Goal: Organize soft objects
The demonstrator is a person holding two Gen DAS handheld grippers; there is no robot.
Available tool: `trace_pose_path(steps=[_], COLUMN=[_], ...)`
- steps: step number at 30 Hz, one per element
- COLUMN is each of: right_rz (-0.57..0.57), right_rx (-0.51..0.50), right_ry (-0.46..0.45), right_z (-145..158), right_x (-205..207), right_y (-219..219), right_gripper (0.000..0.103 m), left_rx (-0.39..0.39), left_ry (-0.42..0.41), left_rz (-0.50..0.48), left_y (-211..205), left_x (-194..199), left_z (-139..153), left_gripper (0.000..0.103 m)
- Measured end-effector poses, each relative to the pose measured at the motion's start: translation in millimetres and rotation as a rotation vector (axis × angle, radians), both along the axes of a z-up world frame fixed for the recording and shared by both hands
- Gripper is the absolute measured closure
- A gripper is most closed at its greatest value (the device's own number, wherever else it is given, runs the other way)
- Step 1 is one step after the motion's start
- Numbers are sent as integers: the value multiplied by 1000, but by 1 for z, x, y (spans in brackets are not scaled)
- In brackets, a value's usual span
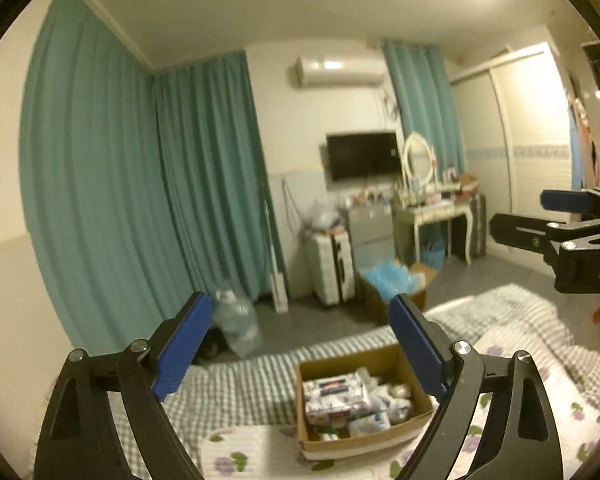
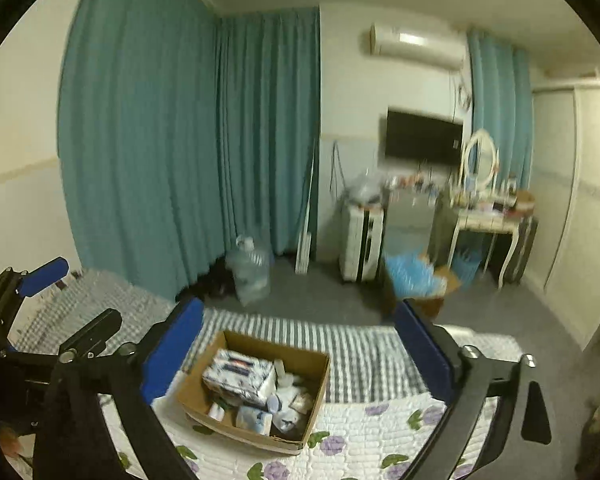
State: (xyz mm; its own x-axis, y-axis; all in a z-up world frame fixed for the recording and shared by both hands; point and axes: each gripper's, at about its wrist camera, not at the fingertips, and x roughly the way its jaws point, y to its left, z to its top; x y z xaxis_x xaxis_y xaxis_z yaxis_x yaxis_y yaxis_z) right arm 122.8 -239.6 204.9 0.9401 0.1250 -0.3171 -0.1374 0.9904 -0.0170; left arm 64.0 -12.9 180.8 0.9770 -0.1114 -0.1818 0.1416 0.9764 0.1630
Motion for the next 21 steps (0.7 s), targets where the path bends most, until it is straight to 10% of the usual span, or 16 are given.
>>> trace_pose_path(steps=[10, 21], right_rz=[-15, -1], right_rx=[-17, 31], right_ry=[-151, -151], right_z=[22, -104], right_x=[-119, -128], right_y=[6, 17], right_gripper=[1, 0], left_rx=[-124, -135], left_ry=[-153, -59], left_rz=[72, 159], left_y=[36, 39], left_x=[-86, -67], left_z=[-8, -135], left_gripper=[2, 2])
